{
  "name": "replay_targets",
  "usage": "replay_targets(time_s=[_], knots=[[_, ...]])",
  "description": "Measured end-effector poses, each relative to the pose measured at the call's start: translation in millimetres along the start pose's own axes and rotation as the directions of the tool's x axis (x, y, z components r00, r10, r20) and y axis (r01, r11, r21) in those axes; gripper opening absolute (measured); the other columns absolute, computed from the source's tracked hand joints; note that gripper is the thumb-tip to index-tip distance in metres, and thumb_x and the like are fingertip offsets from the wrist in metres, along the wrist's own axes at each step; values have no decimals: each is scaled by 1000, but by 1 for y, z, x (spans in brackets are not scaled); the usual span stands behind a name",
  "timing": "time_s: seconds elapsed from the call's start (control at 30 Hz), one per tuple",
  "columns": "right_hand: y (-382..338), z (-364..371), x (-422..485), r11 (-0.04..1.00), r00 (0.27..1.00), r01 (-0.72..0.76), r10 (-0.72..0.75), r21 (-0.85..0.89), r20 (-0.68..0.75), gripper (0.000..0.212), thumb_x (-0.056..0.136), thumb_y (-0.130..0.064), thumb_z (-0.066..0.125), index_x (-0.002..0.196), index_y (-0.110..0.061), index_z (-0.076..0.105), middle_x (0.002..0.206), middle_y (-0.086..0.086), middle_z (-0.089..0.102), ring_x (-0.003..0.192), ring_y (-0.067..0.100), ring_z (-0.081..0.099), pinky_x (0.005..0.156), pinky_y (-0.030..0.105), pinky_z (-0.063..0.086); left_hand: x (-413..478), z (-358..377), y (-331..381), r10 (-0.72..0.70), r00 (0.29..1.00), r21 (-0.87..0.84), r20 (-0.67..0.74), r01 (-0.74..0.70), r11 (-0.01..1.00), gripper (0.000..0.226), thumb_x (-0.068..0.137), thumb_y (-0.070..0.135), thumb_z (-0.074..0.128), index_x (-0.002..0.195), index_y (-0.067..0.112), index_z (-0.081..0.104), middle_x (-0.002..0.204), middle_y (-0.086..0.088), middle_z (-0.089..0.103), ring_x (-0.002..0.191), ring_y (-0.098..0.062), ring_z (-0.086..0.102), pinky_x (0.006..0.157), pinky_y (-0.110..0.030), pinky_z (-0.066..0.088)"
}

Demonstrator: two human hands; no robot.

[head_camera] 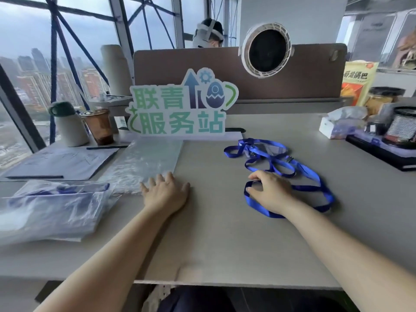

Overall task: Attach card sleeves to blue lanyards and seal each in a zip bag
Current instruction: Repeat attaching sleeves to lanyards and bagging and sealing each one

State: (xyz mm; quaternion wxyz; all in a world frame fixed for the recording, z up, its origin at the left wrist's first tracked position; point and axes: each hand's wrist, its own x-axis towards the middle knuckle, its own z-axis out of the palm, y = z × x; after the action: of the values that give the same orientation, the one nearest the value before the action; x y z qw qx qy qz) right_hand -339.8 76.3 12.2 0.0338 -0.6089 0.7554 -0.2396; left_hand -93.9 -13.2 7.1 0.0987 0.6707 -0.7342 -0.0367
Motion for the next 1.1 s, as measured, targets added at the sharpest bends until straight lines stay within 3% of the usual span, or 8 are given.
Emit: replay_targets(time_s=[0.17,0.3,0.4,0.53,0.73,0.87,1.0,1.1], knots=[[-31,14,10,997,996,75,-76,25,43,32,88,-37,57,117,-24,56,118,-8,61,113,16,53,96,30,36,-5,-10,-12,228,974,-280,-14,-223,934,57,88,44,54,139,27,36,148,3,36,132,-25,36,112,-38,25],[-51,18,14,994,991,100,-104,54,85,31,89,-42,55,115,-26,56,111,-6,62,103,17,55,92,30,38,-8,-21,-32,198,978,-144,-59,-205,968,47,91,37,51,136,31,42,146,6,39,128,-25,41,108,-35,29],[-57,18,15,992,973,108,-119,66,199,37,86,-52,54,116,-29,55,117,-10,60,109,15,53,97,32,39,-8,-23,-43,202,978,-145,-49,-207,968,29,95,34,43,121,34,56,132,6,54,116,-25,53,89,-32,44],[-51,14,22,991,946,124,-134,53,295,37,83,-50,60,115,-33,57,122,-16,58,109,11,54,98,34,43,-4,-24,-41,223,964,-136,-147,-243,960,20,90,25,50,99,31,66,114,7,63,101,-24,60,74,-29,47],[-38,4,33,977,961,80,-129,199,245,24,91,-29,58,115,-29,60,112,-11,61,105,6,54,90,23,43,11,-19,6,255,925,-343,-282,-346,873,17,92,34,56,100,30,71,108,7,63,99,-19,58,74,-27,45],[-33,8,37,869,996,41,-74,492,48,12,91,-32,57,98,-26,65,99,-13,67,99,6,60,86,24,46,11,-16,59,178,901,-581,-396,-396,711,19,93,32,55,103,26,71,96,10,57,82,-9,55,65,-19,37],[-34,4,38,667,996,-20,78,745,-43,40,83,-53,51,84,-18,69,86,-4,70,90,12,64,87,28,49,6,-3,83,259,832,-602,-491,-538,590,17,92,30,57,102,26,71,92,18,55,82,-3,55,69,-17,44],[-35,2,38,658,995,-61,99,750,-6,57,75,-67,49,77,-14,70,78,1,71,84,17,65,86,33,51,5,2,80,347,790,-524,-505,-600,605,17,89,30,63,106,28,67,85,20,59,83,-2,53,68,-15,40]])
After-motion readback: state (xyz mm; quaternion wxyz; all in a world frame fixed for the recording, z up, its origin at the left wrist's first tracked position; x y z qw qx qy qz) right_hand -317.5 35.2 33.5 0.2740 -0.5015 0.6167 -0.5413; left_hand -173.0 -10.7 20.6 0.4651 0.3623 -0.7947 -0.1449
